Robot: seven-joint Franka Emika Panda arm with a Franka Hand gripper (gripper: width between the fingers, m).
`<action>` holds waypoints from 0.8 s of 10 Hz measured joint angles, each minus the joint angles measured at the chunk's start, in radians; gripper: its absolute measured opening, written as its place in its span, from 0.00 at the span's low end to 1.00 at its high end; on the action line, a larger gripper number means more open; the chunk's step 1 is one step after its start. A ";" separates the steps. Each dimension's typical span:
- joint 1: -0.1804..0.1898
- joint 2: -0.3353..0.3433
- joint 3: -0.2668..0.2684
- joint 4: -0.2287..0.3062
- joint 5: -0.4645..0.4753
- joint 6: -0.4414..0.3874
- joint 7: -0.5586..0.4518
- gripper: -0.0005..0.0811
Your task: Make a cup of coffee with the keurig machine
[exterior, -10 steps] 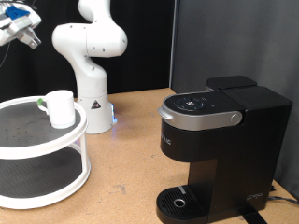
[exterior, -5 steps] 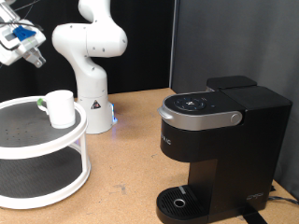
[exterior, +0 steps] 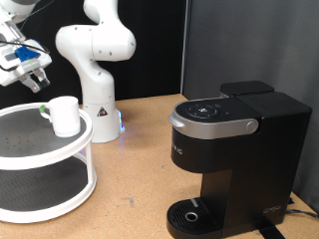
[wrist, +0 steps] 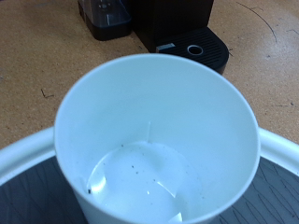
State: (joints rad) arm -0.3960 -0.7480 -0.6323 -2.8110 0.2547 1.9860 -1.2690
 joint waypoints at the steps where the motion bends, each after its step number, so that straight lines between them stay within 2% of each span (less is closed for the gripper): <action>1: 0.001 0.012 -0.006 -0.002 0.000 0.015 -0.016 0.48; 2: 0.005 0.024 -0.016 -0.004 0.003 0.034 -0.036 0.48; 3: 0.008 0.034 -0.024 -0.004 0.008 0.050 -0.053 0.72; 4: 0.012 0.043 -0.029 -0.007 0.014 0.072 -0.066 0.72; 5: 0.017 0.052 -0.035 -0.011 0.024 0.091 -0.073 0.89; 6: 0.027 0.065 -0.041 -0.013 0.039 0.107 -0.078 0.96; 8: 0.050 0.091 -0.044 -0.014 0.075 0.129 -0.078 0.99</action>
State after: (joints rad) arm -0.3461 -0.6570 -0.6762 -2.8252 0.3295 2.1149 -1.3469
